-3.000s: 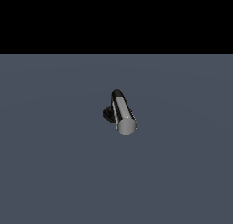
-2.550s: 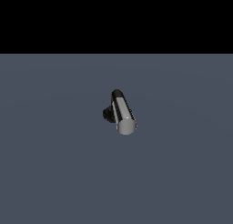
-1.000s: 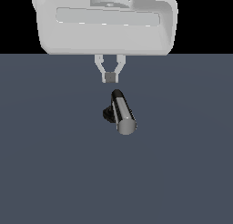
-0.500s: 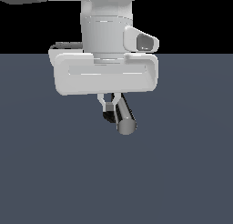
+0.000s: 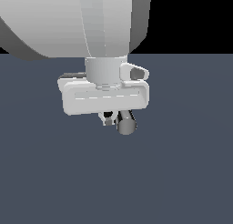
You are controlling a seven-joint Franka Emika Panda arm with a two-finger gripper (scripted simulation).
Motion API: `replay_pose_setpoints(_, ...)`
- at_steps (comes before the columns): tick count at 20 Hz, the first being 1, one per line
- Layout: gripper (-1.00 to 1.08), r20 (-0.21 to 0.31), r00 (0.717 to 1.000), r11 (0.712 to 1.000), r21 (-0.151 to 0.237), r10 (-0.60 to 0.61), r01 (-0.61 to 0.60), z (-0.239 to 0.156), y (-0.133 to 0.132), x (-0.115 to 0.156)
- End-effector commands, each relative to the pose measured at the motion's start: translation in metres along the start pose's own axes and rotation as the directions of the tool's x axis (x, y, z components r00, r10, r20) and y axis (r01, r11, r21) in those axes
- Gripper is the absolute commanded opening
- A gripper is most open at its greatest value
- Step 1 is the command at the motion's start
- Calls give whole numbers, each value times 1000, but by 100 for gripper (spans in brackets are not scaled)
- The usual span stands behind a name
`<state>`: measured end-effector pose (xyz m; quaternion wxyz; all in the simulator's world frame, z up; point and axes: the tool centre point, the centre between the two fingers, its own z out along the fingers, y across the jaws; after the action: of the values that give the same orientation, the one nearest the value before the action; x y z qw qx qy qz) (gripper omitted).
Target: Turn on the faucet by rotating a designated handle.
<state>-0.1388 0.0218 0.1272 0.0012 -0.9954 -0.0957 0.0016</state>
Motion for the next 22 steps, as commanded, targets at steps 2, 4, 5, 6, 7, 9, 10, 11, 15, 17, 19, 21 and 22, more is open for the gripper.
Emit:
replay_pose_setpoints(2,-100,-2,1000,1000,-1,-7,7,12,0,6)
replay_pose_setpoints(4,-100,-2,1000,1000,-2,-10,10,17,0,8)
replay_pose_setpoints(5,-100,-3,1000,1000,-2,-11,11,19,0,9)
replay_pose_setpoints(6,-100,-3,1000,1000,-2,-12,12,21,0,10)
replay_pose_setpoints(7,-100,-3,1000,1000,-2,-13,13,22,0,10)
replay_pose_setpoints(9,-100,-3,1000,1000,-3,-14,14,23,0,11)
replay_pose_setpoints(10,-100,-3,1000,1000,-3,-14,14,23,0,11)
replay_pose_setpoints(11,-100,-3,1000,1000,-3,-14,14,23,0,12)
replay_pose_setpoints(15,-100,-3,1000,1000,-3,-14,14,22,0,11)
replay_pose_setpoints(17,-100,-3,1000,1000,-3,-14,14,22,0,11)
replay_pose_setpoints(19,-100,-3,1000,1000,-3,-14,14,22,5,12)
replay_pose_setpoints(21,-100,-3,1000,1000,-3,-14,14,22,15,13)
replay_pose_setpoints(22,-100,-3,1000,1000,-3,-14,14,22,19,13)
